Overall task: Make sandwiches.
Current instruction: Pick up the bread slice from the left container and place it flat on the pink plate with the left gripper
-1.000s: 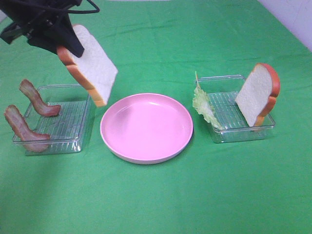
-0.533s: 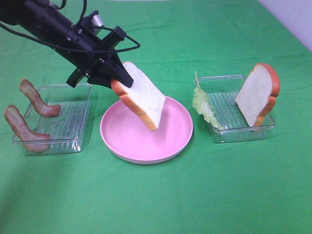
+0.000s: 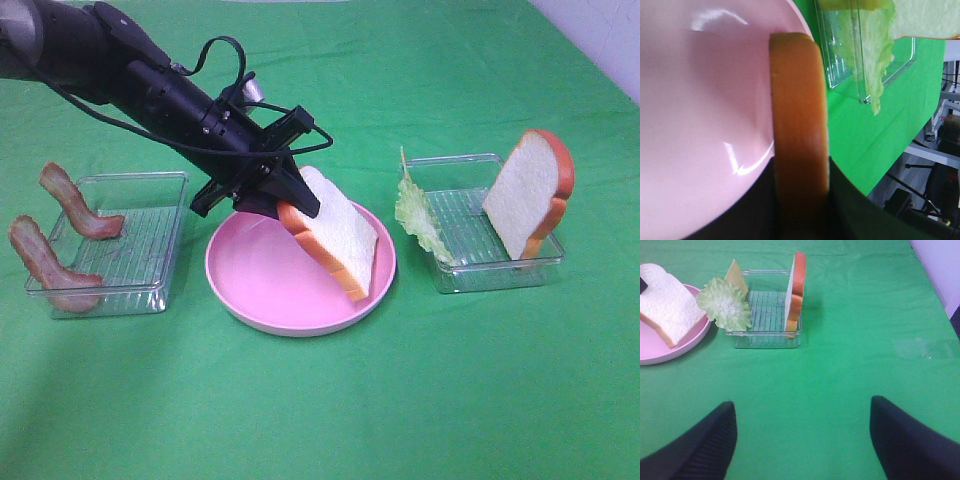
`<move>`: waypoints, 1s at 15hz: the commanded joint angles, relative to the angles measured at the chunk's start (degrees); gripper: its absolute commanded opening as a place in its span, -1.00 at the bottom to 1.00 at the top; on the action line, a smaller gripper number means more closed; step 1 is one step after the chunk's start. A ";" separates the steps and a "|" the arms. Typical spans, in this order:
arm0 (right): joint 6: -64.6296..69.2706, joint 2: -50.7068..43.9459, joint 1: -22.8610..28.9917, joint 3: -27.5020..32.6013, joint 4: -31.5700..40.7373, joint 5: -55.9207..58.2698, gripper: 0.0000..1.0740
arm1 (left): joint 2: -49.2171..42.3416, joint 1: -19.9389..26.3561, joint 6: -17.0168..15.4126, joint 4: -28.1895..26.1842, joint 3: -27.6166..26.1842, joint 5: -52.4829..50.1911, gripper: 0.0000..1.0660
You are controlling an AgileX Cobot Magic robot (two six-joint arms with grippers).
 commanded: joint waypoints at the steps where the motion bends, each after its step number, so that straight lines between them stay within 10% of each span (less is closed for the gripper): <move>1: -0.57 -0.80 0.11 0.00 -0.17 -0.06 0.31 | 0.86 -0.23 -0.52 -2.46 0.06 -0.34 -1.00; 7: -0.57 -0.80 0.11 0.00 -0.17 -0.06 0.31 | 1.15 -0.23 -4.30 -0.06 0.06 -0.57 -0.94; 12: -0.57 -0.80 0.11 0.00 -0.17 -0.06 0.31 | 0.97 -0.23 -5.90 2.81 0.06 -0.11 0.16; 15: -0.57 -0.80 0.11 0.00 -0.17 -0.06 0.31 | -0.57 -0.23 -5.50 7.28 0.06 -0.57 0.21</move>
